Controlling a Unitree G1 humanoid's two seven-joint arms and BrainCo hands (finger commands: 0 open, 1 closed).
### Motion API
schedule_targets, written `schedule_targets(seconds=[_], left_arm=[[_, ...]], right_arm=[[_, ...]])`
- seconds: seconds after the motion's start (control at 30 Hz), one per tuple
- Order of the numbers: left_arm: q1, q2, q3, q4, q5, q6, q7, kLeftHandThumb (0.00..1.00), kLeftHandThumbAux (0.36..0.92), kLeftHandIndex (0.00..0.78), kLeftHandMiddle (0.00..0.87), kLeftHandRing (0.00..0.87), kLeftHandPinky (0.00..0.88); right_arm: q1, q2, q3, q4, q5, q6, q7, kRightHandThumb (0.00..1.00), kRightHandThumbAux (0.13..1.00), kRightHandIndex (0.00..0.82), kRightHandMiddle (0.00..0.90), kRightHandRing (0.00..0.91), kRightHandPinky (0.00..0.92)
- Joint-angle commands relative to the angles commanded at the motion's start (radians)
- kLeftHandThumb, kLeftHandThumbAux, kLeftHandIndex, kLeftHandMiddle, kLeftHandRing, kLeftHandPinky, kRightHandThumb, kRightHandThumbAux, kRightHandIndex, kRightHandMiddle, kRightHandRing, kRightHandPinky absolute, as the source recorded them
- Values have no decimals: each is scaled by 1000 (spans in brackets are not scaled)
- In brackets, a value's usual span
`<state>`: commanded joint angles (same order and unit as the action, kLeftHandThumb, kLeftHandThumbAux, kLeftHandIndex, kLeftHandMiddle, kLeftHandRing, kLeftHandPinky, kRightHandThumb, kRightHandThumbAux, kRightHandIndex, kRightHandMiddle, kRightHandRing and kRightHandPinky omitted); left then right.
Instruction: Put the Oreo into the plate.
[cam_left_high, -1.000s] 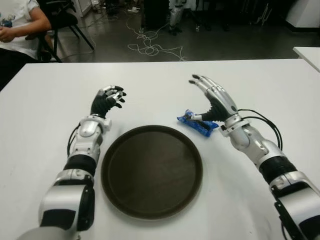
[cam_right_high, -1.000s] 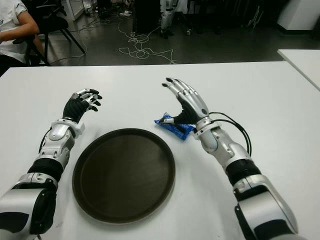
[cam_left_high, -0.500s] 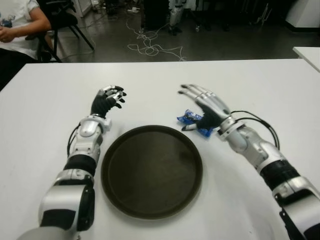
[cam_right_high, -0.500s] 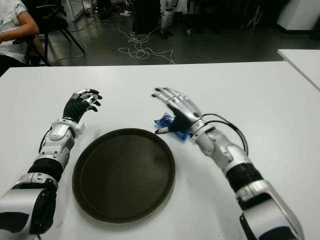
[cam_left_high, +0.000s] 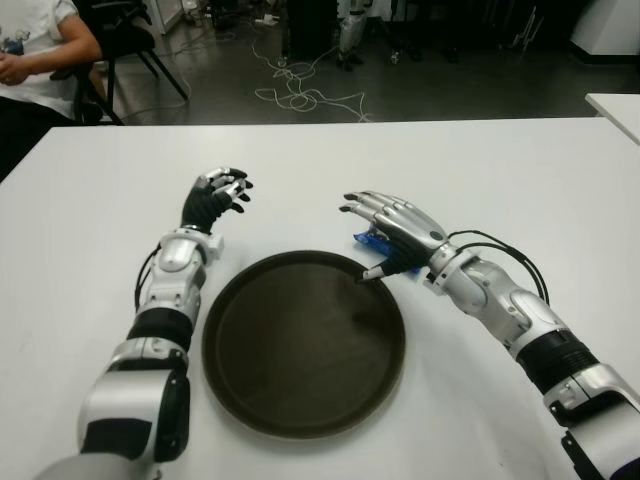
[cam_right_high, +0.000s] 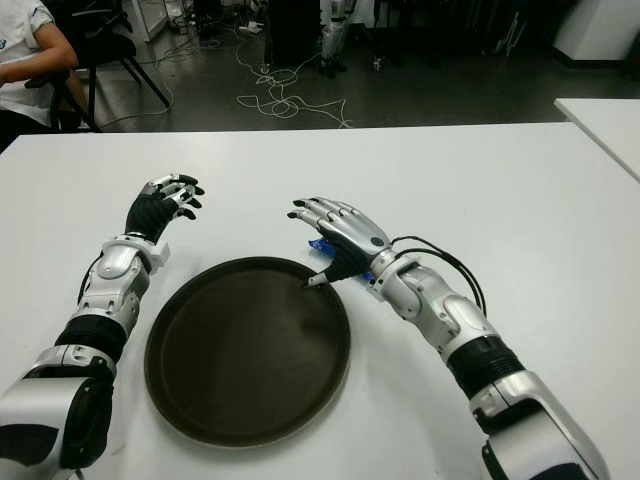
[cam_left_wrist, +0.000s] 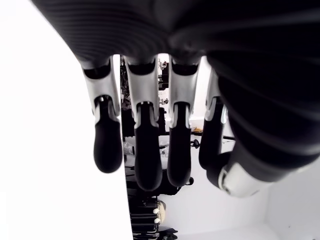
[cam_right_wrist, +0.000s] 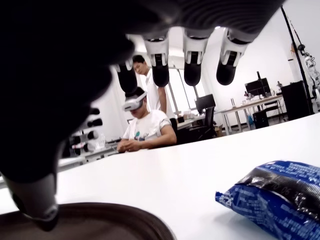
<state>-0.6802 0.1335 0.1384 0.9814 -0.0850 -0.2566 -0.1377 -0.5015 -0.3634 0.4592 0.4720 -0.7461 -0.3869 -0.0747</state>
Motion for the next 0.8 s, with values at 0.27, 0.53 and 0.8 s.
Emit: schedule_targets(seconds=[0.27, 0.53, 0.8], left_arm=[[3, 4, -4, -1, 6, -6, -3, 833, 673, 419, 464, 497, 562], [-1, 6, -6, 2, 9, 4, 1, 834, 672, 419, 466, 509, 583], [-4, 9, -7, 9, 13, 5, 0, 834, 672, 419, 466, 504, 562]], right_arm=[[34, 13, -13, -111, -49, 187, 36, 0, 733, 0, 0, 0, 0], [67, 47, -17, -221, -100, 394, 63, 0, 771, 1, 16, 11, 42], [89, 73, -20, -273, -118, 491, 52, 0, 791, 25, 47, 46, 74]])
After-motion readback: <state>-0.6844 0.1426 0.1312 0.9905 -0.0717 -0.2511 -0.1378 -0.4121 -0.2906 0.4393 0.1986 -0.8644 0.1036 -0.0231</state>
